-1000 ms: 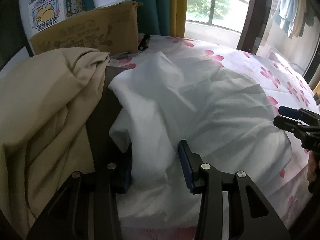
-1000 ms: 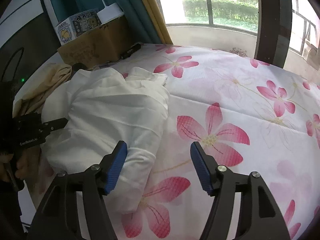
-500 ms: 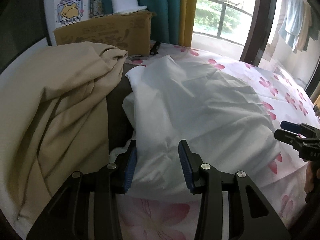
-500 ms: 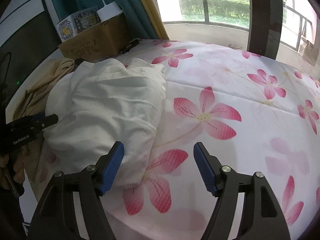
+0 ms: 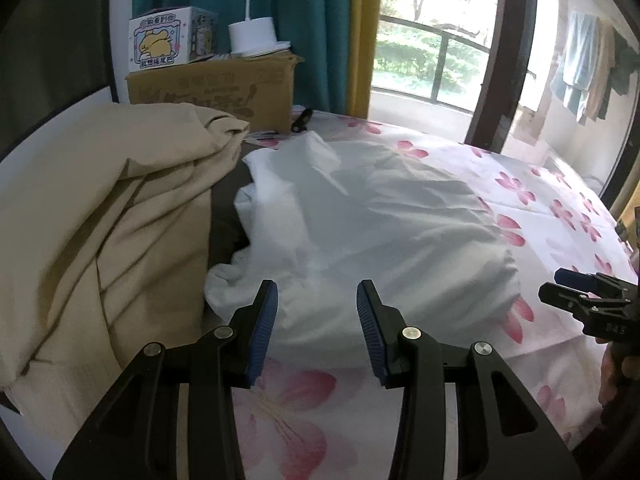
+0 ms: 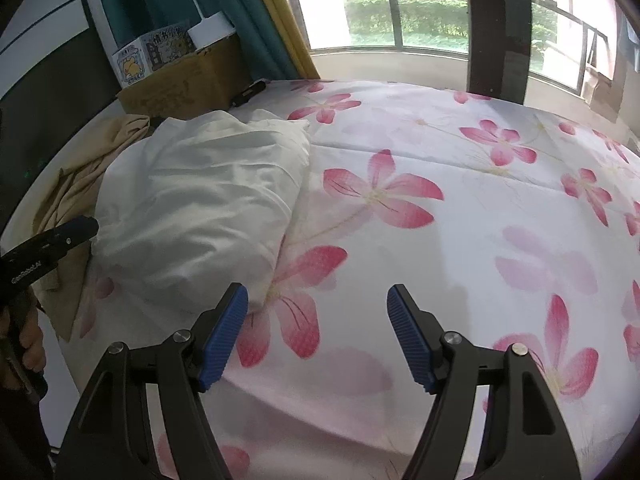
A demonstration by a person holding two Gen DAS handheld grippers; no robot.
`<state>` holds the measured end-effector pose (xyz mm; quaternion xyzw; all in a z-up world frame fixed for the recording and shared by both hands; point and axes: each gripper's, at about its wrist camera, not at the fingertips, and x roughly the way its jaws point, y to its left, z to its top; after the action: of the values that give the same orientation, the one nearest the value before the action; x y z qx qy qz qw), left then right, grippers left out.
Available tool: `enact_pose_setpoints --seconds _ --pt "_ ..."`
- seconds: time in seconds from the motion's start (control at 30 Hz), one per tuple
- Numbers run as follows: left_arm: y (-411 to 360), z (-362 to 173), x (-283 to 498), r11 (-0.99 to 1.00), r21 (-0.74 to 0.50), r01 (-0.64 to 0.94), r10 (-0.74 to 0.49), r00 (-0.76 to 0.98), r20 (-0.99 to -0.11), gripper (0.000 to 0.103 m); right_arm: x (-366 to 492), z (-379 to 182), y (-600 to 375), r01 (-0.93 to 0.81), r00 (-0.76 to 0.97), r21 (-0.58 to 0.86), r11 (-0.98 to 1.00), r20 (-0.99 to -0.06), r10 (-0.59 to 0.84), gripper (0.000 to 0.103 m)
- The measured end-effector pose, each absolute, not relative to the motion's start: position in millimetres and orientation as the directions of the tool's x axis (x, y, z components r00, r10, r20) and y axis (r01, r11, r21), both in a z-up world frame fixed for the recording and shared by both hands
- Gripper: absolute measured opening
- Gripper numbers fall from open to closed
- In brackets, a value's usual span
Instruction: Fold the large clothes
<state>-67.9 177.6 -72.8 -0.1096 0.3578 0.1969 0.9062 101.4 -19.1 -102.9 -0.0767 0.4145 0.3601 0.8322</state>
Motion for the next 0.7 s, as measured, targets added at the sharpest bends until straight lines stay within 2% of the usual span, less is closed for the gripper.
enact_pose_setpoints --seconds 0.7 --pt "112 -52 -68 0.937 -0.077 -0.340 0.222 0.752 -0.621 0.044 85 -95 -107 -0.550 0.500 0.181 0.815 -0.711 0.495 0.072"
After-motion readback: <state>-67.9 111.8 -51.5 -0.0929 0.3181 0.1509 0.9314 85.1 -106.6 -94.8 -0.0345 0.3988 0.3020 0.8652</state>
